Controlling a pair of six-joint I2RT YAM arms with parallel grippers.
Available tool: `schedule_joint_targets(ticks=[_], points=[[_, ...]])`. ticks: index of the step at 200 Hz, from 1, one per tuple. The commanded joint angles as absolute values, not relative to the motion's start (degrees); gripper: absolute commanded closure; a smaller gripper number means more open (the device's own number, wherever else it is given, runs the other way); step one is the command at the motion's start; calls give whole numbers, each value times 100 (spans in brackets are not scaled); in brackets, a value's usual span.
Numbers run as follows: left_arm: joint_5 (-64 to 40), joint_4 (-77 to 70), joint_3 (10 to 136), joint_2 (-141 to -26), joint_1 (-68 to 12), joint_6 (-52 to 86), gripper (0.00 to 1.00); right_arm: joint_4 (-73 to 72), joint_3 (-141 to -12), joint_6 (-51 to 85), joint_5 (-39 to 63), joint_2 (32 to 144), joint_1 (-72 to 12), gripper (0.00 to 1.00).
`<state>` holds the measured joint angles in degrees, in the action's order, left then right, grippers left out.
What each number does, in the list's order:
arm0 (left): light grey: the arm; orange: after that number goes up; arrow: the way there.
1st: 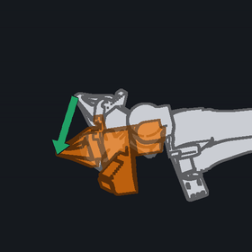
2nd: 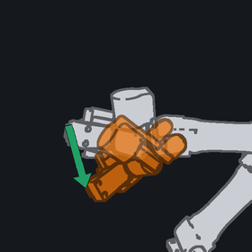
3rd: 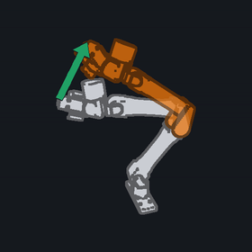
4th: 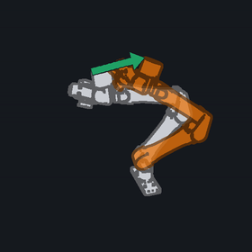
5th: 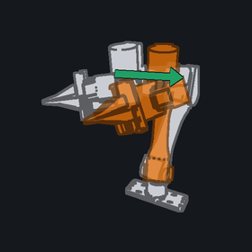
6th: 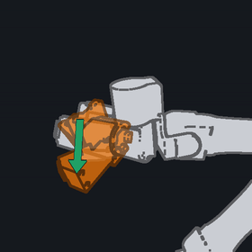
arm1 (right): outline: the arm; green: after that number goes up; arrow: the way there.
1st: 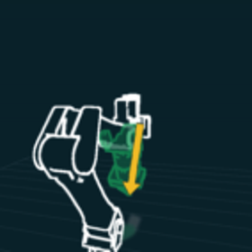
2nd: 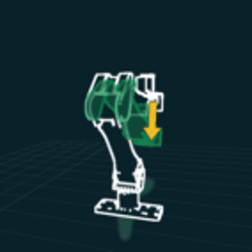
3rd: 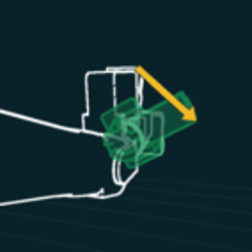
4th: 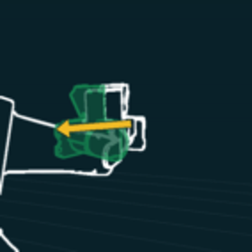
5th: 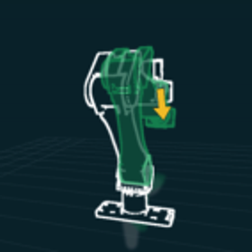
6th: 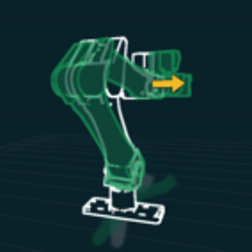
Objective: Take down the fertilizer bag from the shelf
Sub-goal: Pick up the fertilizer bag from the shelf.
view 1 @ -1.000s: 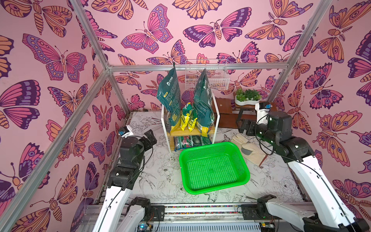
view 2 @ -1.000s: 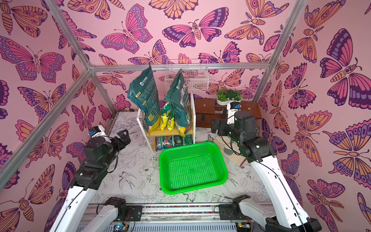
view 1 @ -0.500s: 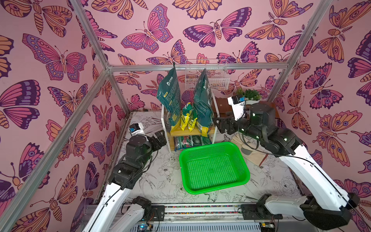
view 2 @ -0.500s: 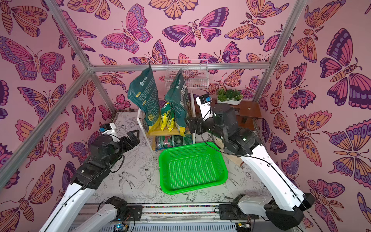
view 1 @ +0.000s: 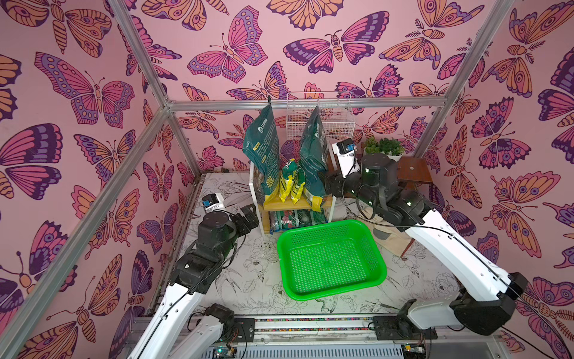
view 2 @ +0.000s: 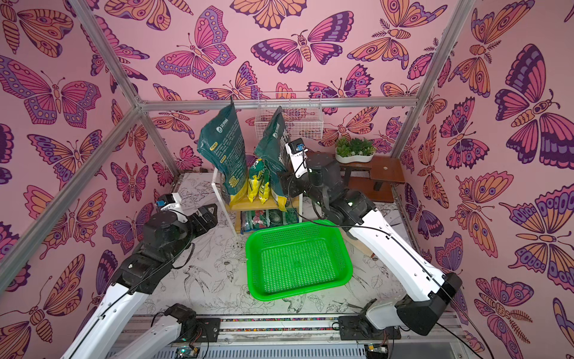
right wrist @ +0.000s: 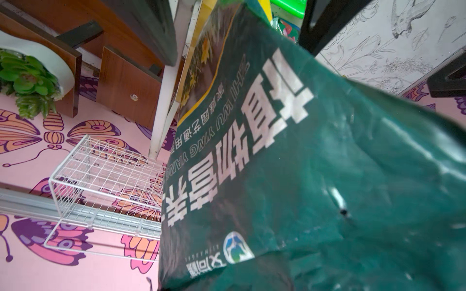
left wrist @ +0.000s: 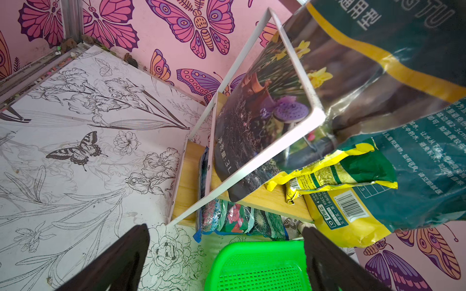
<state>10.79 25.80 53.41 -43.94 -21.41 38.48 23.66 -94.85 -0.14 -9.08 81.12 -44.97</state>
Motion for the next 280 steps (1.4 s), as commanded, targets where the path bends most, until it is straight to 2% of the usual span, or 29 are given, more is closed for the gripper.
schedule_joint_targets(ticks=[1, 71, 120, 135, 144, 214, 280], points=[[1178, 2672, 5238, -4335, -2162, 3864, 0, 1969, -9589, -209, -1141, 8213, -4548, 26], [1178, 2667, 5116, -4227, -2162, 3885, 0, 1595, -9572, -276, -1509, 8532, -4550, 49], [1178, 2667, 5063, -4195, -2162, 3906, 0, 1477, -9554, -241, -1547, 8543, -4547, 87], [1169, 2671, 5062, -4197, -2162, 3903, 0, 1451, -9565, -212, -1555, 8535, -4546, 93], [1169, 2665, 5062, -4188, -2162, 3903, 0, 1432, -9579, -206, -1549, 8534, -4545, 100], [1189, 2669, 5023, -4170, -2162, 3896, 0, 1348, -9862, -246, -1493, 8560, -4547, 100], [1187, 2669, 5020, -4186, -2162, 3882, 0, 1382, -10856, -474, -1289, 8711, -4544, 100]])
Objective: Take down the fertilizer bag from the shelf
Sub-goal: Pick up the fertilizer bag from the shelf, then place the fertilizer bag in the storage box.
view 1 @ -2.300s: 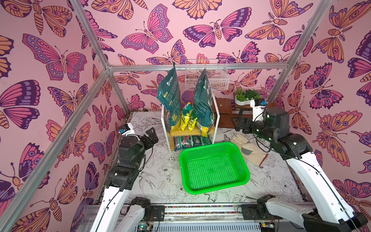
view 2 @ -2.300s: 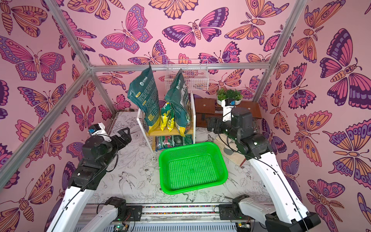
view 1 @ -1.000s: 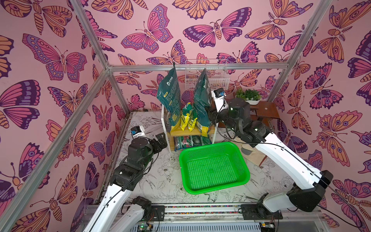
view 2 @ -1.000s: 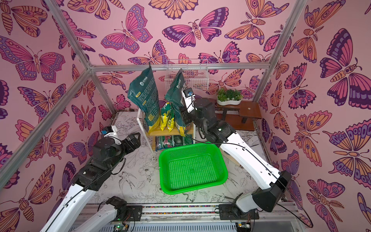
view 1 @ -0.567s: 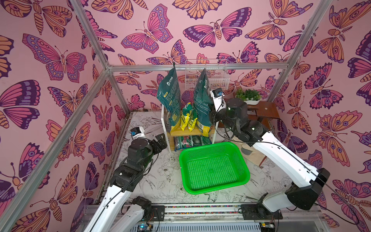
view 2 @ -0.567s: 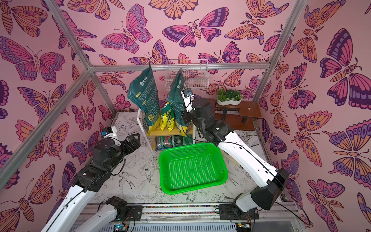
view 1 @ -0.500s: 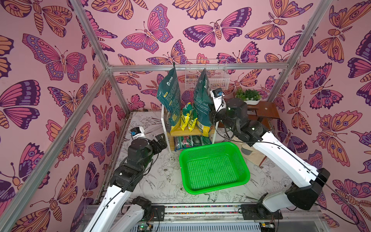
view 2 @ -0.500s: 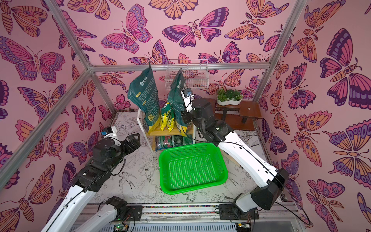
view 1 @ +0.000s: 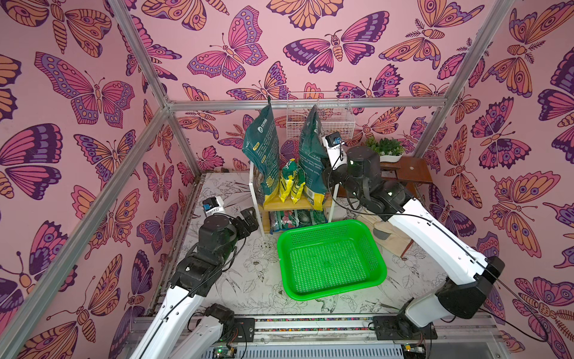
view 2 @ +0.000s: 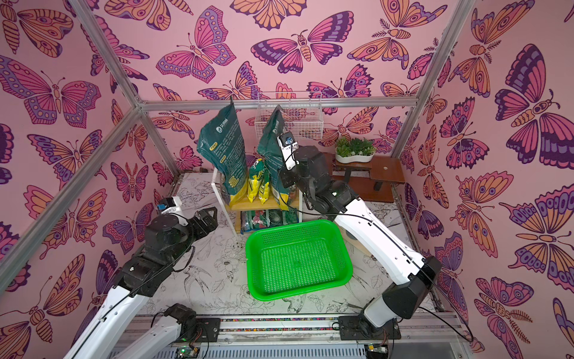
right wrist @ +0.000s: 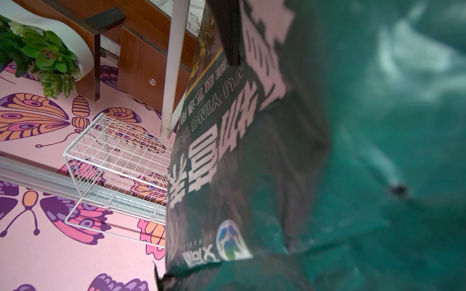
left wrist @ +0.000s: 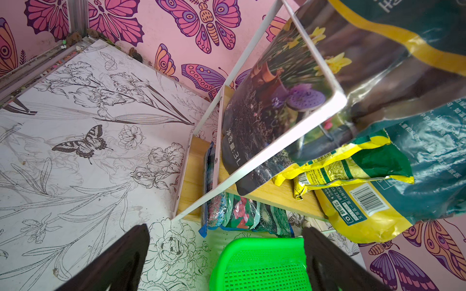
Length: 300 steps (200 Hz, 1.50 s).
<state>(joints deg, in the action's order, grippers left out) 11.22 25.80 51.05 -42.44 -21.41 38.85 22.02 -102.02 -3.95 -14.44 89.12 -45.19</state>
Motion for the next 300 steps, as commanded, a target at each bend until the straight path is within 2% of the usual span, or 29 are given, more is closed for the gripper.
schedule_joint_targets(ticks=[1, 114, 212, 265, 300], points=[[1187, 2671, 5023, -4185, -2162, 3879, 0, 1377, -10868, -474, -1273, 8711, -4544, 100], [1213, 2664, 5036, -4201, -2162, 3775, 0, 1593, -12108, -953, -1077, 8739, -4545, 100], [1256, 2663, 5212, -4253, -2162, 3674, 0, 1902, -11712, -976, -917, 7708, -4550, 100], [1371, 2713, 5431, -4208, -2162, 3438, 0, 2622, -11580, -676, -784, 7226, -4544, 100], [1056, 2768, 5679, -4243, -2205, 3411, 0, 3190, -11464, -444, -780, 6889, -4552, 100]])
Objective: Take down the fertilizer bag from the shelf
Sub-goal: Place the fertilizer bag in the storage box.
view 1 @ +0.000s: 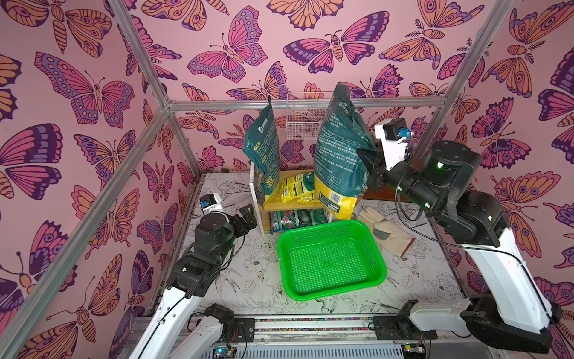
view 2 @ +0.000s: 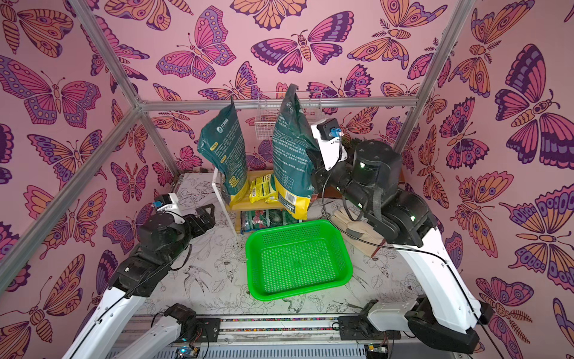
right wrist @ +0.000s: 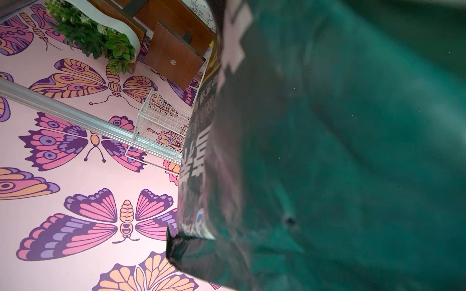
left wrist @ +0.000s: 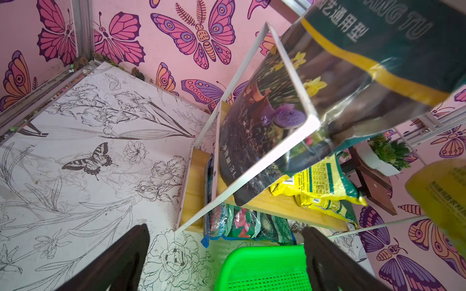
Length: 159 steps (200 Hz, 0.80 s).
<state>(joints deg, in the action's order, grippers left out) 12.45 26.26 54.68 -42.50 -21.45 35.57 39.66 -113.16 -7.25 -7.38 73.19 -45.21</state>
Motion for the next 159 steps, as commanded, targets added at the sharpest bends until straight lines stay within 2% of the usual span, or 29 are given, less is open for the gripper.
schedule_joint_targets(ticks=[1, 36, 95, 132, 159], points=[[1051, 2768, 5683, -4244, -2205, 3411, 0, 3217, -11458, -437, -781, 6885, -4548, 100], [862, 2943, 5942, -4305, -2532, 3322, 0, 3919, -11178, -137, -869, 6670, -4555, 100], [1468, 3113, 5985, -4748, -3850, 3180, 0, 4214, -9957, 200, -1252, 5961, -4551, 100], [1748, 3092, 6006, -5177, -4621, 3214, 0, 3849, -8851, 117, -1664, 5471, -4544, 100], [1689, 3080, 5902, -5427, -4790, 3322, 0, 3341, -8000, -22, -1836, 5209, -4527, 100]])
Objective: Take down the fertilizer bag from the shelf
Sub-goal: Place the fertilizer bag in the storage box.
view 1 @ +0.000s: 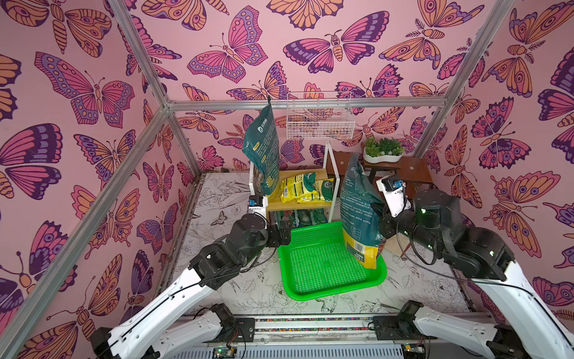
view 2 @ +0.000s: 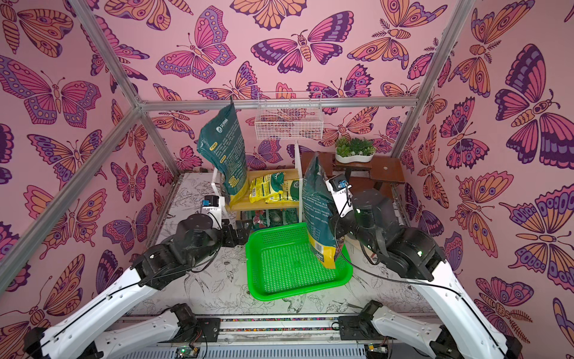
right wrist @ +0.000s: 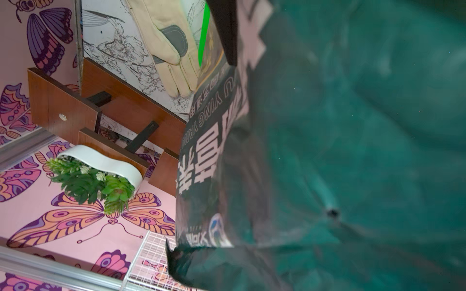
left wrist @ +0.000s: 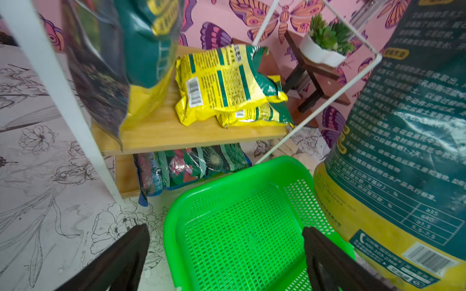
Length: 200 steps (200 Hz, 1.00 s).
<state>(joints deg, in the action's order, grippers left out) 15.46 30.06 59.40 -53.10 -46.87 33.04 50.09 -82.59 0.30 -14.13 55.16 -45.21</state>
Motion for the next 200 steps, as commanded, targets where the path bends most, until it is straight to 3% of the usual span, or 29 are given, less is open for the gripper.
schedule_joint_targets(ticks=[1, 58, 129, 200], points=[[1688, 3078, 5891, -5429, -4794, 3331, 0, 3327, -7977, -29, -1836, 5202, -4527, 100], [1154, 3136, 5208, -5600, -4799, 3811, 0, 2040, -6620, -165, -918, 4852, -4143, 100], [1380, 3405, 4740, -5855, -4790, 4041, 0, 795, -5322, -125, 104, 4418, -3358, 100], [1494, 3439, 4901, -5977, -4712, 3971, 0, 650, -4501, -230, -196, 4175, -3186, 100]])
